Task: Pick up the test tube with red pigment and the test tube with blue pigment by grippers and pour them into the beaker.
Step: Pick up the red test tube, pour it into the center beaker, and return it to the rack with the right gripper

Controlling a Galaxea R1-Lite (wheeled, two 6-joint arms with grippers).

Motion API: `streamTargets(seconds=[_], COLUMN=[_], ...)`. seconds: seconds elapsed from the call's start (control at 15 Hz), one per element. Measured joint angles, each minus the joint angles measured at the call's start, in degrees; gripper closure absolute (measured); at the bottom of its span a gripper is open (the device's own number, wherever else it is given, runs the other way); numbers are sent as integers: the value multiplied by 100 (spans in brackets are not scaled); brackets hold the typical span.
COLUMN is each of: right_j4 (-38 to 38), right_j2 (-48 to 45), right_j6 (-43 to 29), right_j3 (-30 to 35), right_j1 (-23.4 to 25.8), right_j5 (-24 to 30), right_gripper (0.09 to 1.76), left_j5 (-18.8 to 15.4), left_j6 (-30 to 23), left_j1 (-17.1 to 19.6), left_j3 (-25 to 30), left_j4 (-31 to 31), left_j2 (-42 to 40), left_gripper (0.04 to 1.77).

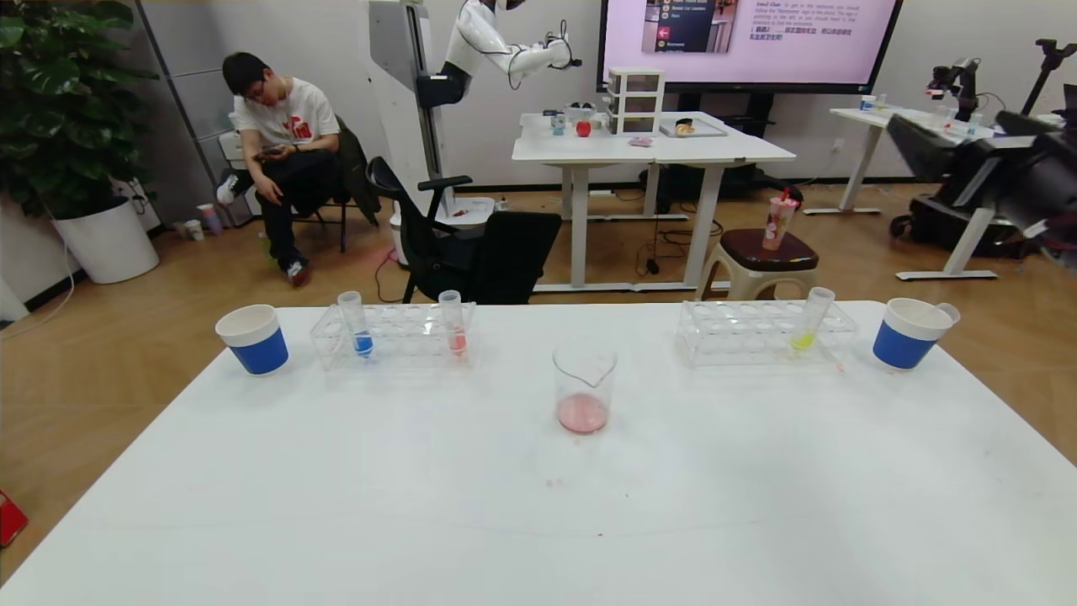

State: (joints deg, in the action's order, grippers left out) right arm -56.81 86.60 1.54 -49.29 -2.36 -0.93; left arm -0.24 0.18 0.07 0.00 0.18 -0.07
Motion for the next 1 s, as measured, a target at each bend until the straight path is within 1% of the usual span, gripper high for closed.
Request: streamTargets(seconds=[0.27,0.4,0.6,0.8,0.93,1.0], right_j4=[839,1425,2638,4116,5169,5558], right_j2=[-2225,-3360,-5071,-6708,-7622,-7964], right_j6=[6,66,205,273,293,301], right_j3=[808,1230,1774,2139,2325,2493], right_j1=[122,149,129,135,179,204], right_j5=[35,46,85,130,218,250], right_gripper=[11,11,11,11,11,11], left_j5=[0,-2,-2,-5,-2,-2], left_j6=[0,-2,0,0,-2,-2], left_j1=[0,0,0,0,0,2], left_j3=[0,0,0,0,0,0], left_j4=[0,0,0,0,-2,-2], left_j2=[0,0,0,0,0,0], left_gripper=[6,6,6,6,6,6])
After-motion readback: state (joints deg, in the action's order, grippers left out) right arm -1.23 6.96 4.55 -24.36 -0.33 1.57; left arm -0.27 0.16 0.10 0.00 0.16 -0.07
